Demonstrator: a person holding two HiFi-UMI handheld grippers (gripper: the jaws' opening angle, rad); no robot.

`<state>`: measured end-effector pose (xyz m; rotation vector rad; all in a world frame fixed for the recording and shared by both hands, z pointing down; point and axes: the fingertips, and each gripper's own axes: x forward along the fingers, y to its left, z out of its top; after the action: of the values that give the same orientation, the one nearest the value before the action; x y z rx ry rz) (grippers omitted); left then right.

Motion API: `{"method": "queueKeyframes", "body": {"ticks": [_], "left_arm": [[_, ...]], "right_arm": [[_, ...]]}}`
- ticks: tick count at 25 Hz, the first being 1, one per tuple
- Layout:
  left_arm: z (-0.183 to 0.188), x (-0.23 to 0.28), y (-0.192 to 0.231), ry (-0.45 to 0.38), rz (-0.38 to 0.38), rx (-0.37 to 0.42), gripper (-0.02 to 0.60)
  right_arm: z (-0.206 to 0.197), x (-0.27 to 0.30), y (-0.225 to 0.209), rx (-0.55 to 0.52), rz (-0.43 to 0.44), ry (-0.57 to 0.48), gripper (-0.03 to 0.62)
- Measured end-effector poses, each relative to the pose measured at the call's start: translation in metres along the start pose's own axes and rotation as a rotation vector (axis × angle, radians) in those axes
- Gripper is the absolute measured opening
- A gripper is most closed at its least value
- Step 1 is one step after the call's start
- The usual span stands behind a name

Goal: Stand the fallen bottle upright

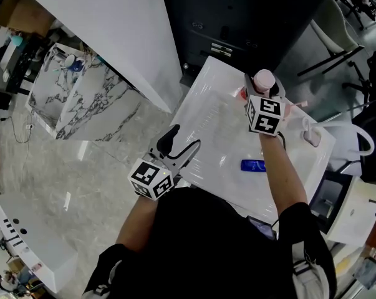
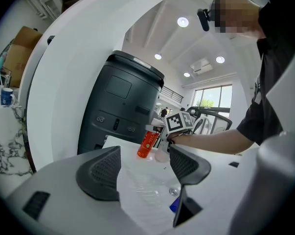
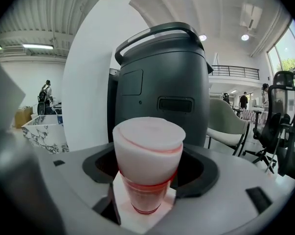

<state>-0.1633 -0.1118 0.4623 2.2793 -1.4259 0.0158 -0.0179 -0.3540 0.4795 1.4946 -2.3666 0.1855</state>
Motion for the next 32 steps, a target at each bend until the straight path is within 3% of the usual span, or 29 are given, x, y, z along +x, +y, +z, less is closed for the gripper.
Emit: {"method": "queueKeyframes", "body": {"ticks": [8, 22, 32], "left_arm": [[0.005, 0.001, -0.003, -0.007, -0.009, 0.020, 0.330], [0.016, 0.034, -0.058, -0.010, -0.147, 0.110, 0.331], [0.009, 0.052, -0.118, -0.005, -0.236, 0.135, 0.330]], "right_arm": [[0.006, -0.024, 0.004, 0.010, 0.010, -0.021, 0.325], [0.028, -0.121, -0.011, 0.051, 0.081, -0.139, 0.324], [-0.014, -0.201, -0.042, 0.014, 0.100, -0.086, 0.322]]}}
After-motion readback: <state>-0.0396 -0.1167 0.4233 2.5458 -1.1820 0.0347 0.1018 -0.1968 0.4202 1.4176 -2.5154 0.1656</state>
